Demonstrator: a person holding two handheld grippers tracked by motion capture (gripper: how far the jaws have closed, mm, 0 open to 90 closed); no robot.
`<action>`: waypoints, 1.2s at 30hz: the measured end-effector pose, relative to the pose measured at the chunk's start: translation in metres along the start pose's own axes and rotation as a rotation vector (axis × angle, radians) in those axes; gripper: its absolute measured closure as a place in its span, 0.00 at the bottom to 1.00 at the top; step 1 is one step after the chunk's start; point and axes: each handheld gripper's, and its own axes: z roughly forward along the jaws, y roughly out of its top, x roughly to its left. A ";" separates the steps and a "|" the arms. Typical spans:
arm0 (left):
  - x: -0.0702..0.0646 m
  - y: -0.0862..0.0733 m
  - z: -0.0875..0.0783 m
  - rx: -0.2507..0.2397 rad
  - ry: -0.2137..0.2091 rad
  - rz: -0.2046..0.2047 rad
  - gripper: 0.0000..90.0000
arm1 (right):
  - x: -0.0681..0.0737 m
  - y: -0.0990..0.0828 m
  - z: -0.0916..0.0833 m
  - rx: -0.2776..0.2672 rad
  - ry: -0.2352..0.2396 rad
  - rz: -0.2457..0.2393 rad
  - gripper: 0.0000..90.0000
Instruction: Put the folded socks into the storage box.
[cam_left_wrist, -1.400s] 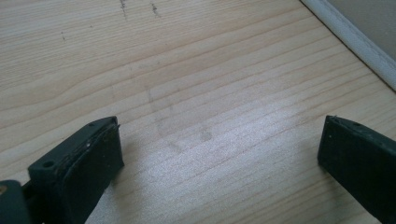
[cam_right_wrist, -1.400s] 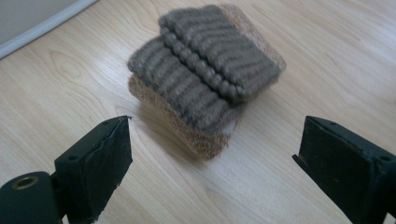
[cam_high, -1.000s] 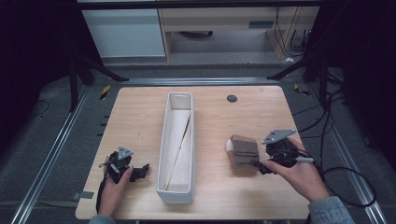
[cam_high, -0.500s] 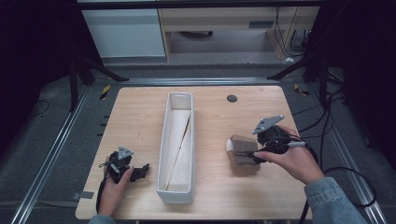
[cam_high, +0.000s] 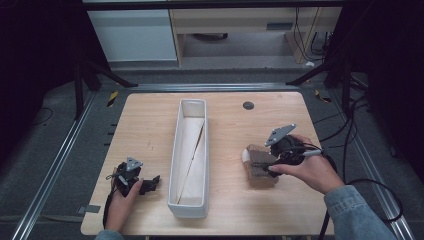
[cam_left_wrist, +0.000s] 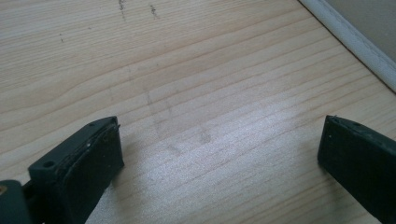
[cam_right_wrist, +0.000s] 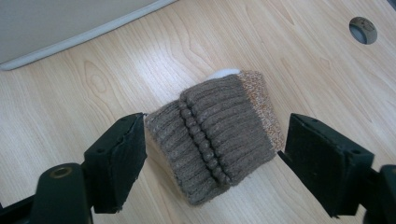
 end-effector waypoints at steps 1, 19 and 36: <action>0.000 0.000 0.000 0.000 0.000 0.000 0.00 | 0.000 0.000 0.001 0.001 -0.003 0.000 0.22; 0.000 0.000 0.000 0.000 0.000 0.000 0.00 | 0.012 -0.010 0.039 0.048 0.024 -0.066 0.18; 0.000 0.000 0.000 0.000 0.000 -0.001 0.00 | 0.015 -0.010 0.058 0.065 0.036 -0.122 0.13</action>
